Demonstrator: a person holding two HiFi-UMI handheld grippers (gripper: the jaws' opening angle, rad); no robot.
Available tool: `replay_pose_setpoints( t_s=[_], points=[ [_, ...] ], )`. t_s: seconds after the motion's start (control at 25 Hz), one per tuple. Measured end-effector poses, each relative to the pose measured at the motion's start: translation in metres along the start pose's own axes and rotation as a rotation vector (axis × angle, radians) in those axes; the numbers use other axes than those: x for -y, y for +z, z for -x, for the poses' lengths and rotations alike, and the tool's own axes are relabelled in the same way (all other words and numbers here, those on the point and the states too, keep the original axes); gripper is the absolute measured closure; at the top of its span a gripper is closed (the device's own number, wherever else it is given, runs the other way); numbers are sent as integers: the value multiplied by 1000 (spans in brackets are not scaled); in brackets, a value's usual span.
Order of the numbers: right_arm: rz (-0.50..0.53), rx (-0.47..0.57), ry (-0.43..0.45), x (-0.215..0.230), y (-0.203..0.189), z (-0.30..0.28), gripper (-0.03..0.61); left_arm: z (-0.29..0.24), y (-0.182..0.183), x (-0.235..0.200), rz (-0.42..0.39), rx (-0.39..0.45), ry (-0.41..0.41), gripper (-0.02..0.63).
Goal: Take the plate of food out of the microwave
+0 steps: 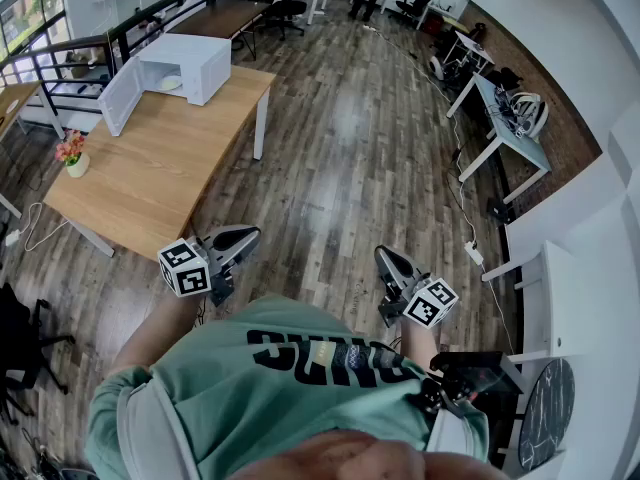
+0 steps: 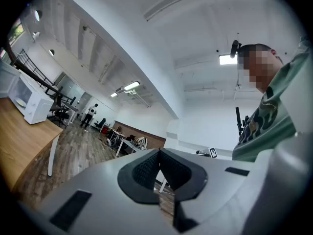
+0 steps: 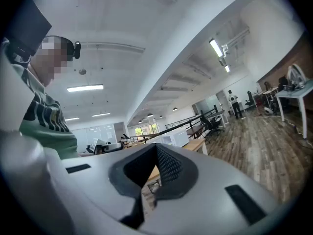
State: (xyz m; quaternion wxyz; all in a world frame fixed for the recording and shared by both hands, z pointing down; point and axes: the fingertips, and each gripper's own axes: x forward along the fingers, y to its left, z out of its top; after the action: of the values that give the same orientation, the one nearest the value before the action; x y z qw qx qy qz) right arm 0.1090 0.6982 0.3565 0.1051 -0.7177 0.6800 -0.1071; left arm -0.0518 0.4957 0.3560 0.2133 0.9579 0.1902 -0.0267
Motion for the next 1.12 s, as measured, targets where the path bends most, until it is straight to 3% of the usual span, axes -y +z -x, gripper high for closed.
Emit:
replay_pose_setpoints(
  t_s=[0.56,1.12],
  points=[
    [24,-13,7,7,9,-6,572,-10,-2,-9,10,-6,-10,611],
    [10,-8,4,34,12,30,572,-50,-17,11,-3,-31,-29,611]
  ],
)
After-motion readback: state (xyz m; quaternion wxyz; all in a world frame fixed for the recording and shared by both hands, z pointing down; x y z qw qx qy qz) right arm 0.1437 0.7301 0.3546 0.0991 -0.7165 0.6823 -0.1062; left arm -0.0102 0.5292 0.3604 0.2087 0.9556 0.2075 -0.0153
